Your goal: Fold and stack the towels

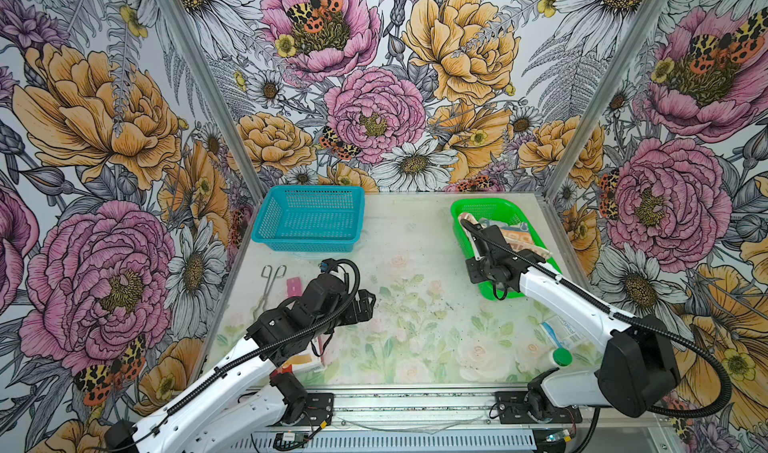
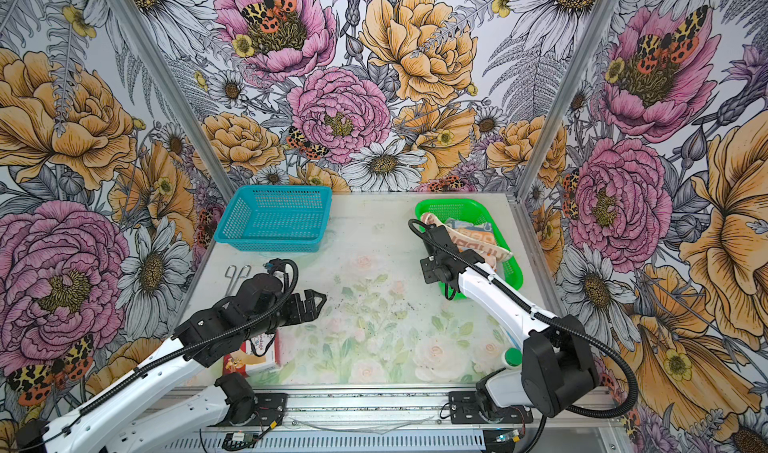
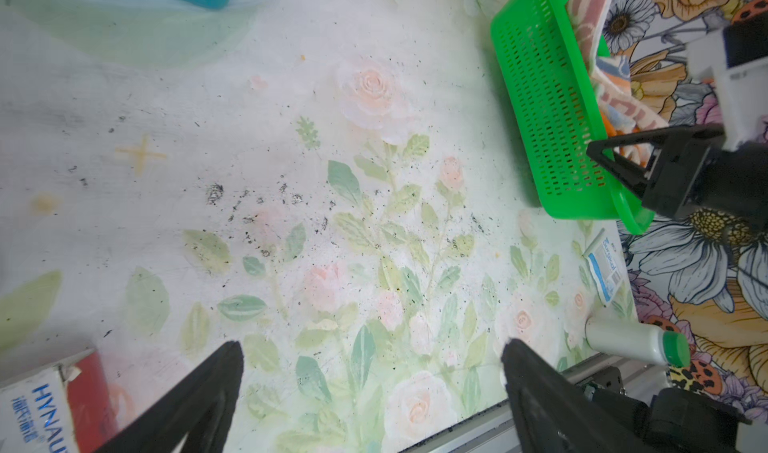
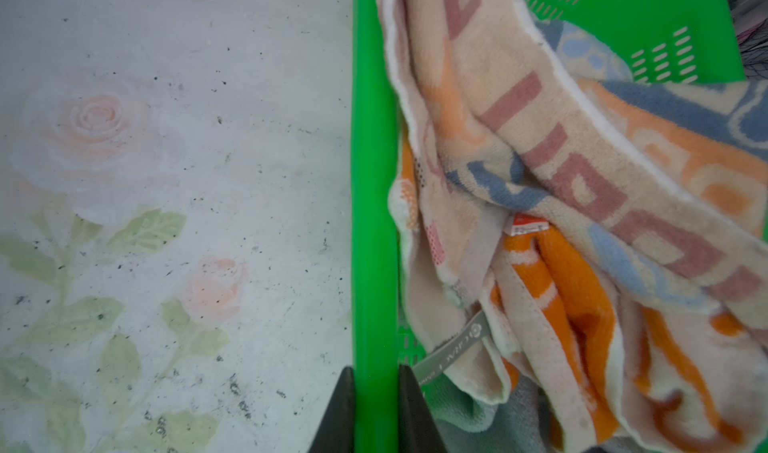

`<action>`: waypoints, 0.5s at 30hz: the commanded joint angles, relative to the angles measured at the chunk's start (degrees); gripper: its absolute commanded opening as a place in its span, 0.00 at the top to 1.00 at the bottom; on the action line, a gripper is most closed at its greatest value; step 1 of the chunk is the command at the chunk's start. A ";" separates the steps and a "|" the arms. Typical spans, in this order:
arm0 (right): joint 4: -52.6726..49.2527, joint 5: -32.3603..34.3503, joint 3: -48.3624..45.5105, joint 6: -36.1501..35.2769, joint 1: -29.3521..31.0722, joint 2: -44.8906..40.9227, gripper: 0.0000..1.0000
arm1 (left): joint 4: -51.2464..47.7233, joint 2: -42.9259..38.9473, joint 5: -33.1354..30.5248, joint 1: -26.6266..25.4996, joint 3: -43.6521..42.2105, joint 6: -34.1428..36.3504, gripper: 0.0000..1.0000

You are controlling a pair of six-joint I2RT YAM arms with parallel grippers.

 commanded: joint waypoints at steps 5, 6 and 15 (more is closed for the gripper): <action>3.32 -0.92 10.25 -5.73 -2.17 9.30 1.00 | 6.58 5.88 1.55 -0.68 4.52 3.34 0.01; 3.33 0.94 10.62 -5.68 -2.46 10.26 1.00 | 6.62 6.63 2.07 -0.66 5.22 3.62 0.01; 4.91 6.44 10.94 -2.38 -8.07 15.08 1.00 | 6.62 10.14 2.25 -2.62 11.10 3.55 0.01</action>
